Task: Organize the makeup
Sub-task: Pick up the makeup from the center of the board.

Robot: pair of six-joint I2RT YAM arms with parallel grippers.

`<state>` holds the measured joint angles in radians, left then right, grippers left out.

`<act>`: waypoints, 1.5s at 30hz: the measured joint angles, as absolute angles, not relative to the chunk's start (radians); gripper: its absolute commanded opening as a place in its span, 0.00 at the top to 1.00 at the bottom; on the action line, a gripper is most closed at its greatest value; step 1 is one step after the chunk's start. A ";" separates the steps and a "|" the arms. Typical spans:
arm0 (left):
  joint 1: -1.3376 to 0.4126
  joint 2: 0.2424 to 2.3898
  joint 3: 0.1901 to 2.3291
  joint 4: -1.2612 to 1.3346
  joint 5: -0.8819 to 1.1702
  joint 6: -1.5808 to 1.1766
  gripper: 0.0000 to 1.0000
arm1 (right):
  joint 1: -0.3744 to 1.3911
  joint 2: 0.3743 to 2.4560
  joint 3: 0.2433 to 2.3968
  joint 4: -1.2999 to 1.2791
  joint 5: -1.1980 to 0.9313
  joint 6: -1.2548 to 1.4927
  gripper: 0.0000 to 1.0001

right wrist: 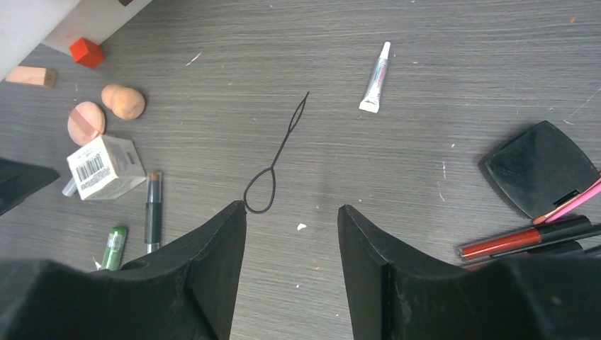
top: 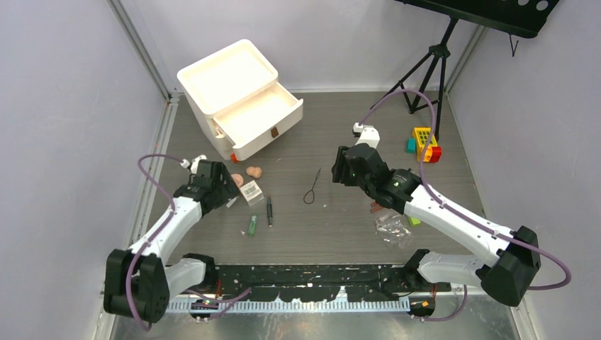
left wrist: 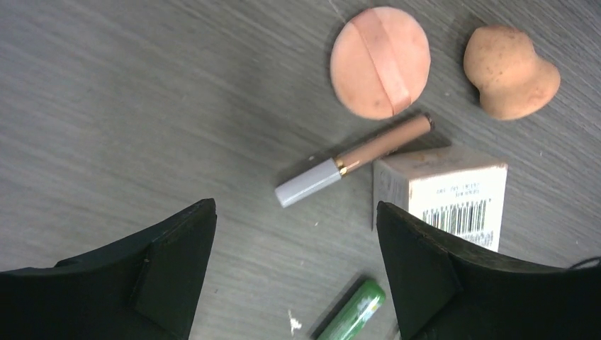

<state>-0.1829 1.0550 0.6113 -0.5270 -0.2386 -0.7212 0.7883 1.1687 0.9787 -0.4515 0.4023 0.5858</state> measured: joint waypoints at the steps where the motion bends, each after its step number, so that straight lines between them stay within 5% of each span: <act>1: -0.183 1.083 0.611 -0.502 -0.237 -0.718 0.19 | 0.788 1.163 0.975 -0.452 0.397 0.588 0.44; 5: -0.183 1.192 0.611 -0.420 -0.213 -0.699 0.28 | 0.788 1.132 0.965 -0.456 0.390 0.597 0.44; 20: -0.194 1.367 0.662 -0.356 -0.164 -0.671 0.34 | 0.788 1.114 0.957 -0.459 0.390 0.598 0.44; 25: -0.199 1.451 0.731 -0.356 -0.180 -0.662 0.46 | 0.788 1.114 0.955 -0.459 0.390 0.597 0.44; 45: -0.266 1.437 0.715 -0.381 -0.171 -0.734 0.68 | 0.788 1.113 0.949 -0.461 0.394 0.580 0.43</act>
